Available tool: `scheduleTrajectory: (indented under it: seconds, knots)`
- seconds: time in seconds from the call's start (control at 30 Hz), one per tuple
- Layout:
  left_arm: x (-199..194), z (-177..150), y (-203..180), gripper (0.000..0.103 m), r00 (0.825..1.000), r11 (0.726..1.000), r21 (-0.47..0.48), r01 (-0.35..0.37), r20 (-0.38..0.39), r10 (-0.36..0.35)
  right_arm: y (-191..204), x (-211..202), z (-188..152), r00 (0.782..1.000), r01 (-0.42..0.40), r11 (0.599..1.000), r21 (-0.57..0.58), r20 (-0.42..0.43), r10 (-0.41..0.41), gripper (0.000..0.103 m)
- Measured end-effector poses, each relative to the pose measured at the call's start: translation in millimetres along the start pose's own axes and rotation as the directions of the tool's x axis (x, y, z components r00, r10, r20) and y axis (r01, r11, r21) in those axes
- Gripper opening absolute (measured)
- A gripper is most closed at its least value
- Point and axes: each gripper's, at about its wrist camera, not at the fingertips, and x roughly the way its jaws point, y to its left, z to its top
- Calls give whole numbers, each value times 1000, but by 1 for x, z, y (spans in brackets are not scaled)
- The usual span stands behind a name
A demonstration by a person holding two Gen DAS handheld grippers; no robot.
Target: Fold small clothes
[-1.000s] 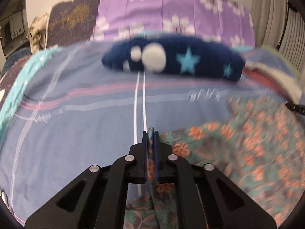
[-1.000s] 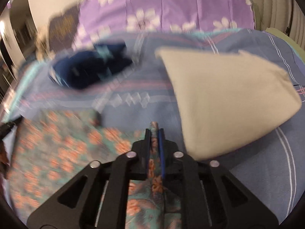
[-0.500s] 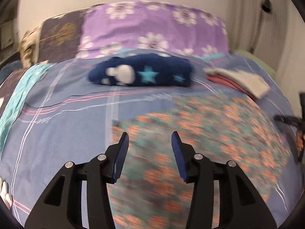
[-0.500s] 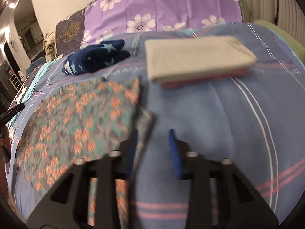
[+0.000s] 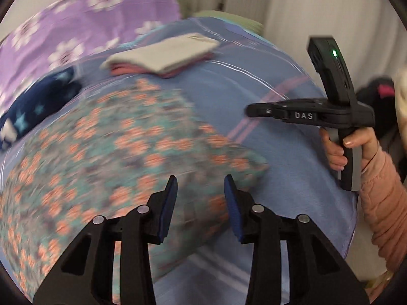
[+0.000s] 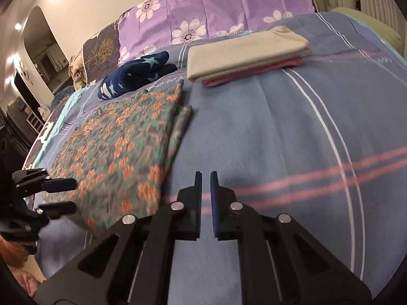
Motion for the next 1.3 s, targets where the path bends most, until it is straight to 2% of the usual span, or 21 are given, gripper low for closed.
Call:
scheduleTrajectory:
  seconds: [0.1, 0.17, 0.23, 0.37, 0.43, 0.5, 0.53, 0.57, 0.6, 0.67, 0.77, 0.87, 1.07, 1.23, 1.27, 1.3]
  knots:
    - [15, 7, -27, 41, 1000, 998, 58, -12, -23, 14, -11, -9, -8, 1000, -9, 1000, 21, 17, 8, 9]
    - [27, 13, -43, 50, 998, 996, 79, -51, -31, 54, -19, -9, -9, 1000, -12, 1000, 29, 23, 11, 9]
    - [37, 18, -53, 50, 996, 995, 80, -63, -50, 67, -23, -7, -6, 999, -22, 999, 37, 26, 21, 9]
    - [58, 26, -62, 50, 989, 994, 40, -104, -102, 108, -24, -2, 1, 998, -45, 998, 33, 35, 43, 10]
    - [68, 29, -63, 50, 982, 988, 9, -152, -114, 153, -24, -1, 3, 998, -58, 998, 25, 40, 57, 16]
    - [73, 29, -61, 49, 978, 985, -14, -171, -127, 168, -25, 2, 2, 997, -69, 997, 20, 41, 68, 19]
    - [74, 28, -58, 42, 976, 982, -28, -184, -127, 179, -27, 3, 1, 997, -72, 997, 22, 40, 71, 19]
    - [73, 28, -55, 27, 974, 980, -38, -195, -125, 189, -28, 4, -1, 997, -75, 997, 26, 38, 74, 19]
    - [71, 26, -49, 21, 975, 978, -64, -197, -121, 188, -30, 5, -2, 996, -83, 996, 34, 35, 82, 19]
    - [62, 21, -34, 8, 984, 978, -142, -153, -115, 137, -33, 5, -2, 995, -94, 995, 47, 35, 92, 19]
    - [46, 12, -11, 6, 993, 964, -250, -90, -98, 67, -31, 4, 4, 994, -100, 994, 37, 40, 99, 19]
    - [42, 2, -4, 6, 995, 955, -289, -72, -91, 47, -20, 6, 15, 995, -96, 995, -5, 30, 96, 20]
    - [43, -6, -10, 6, 995, 961, -268, -64, -90, 42, 12, 36, 42, 992, -116, 990, -84, -63, 111, 29]
    - [46, -1, -12, 7, 996, 962, -268, -49, -89, 26, 19, 85, 66, 981, -114, 992, -47, -165, 105, 30]
    - [48, 1, -14, 7, 996, 962, -269, -42, -87, 19, 18, 95, 70, 976, -125, 992, -29, -181, 118, 32]
    - [48, 1, -13, 7, 997, 962, -273, -16, -77, -6, 17, 103, 74, 971, -148, 989, -4, -193, 145, 39]
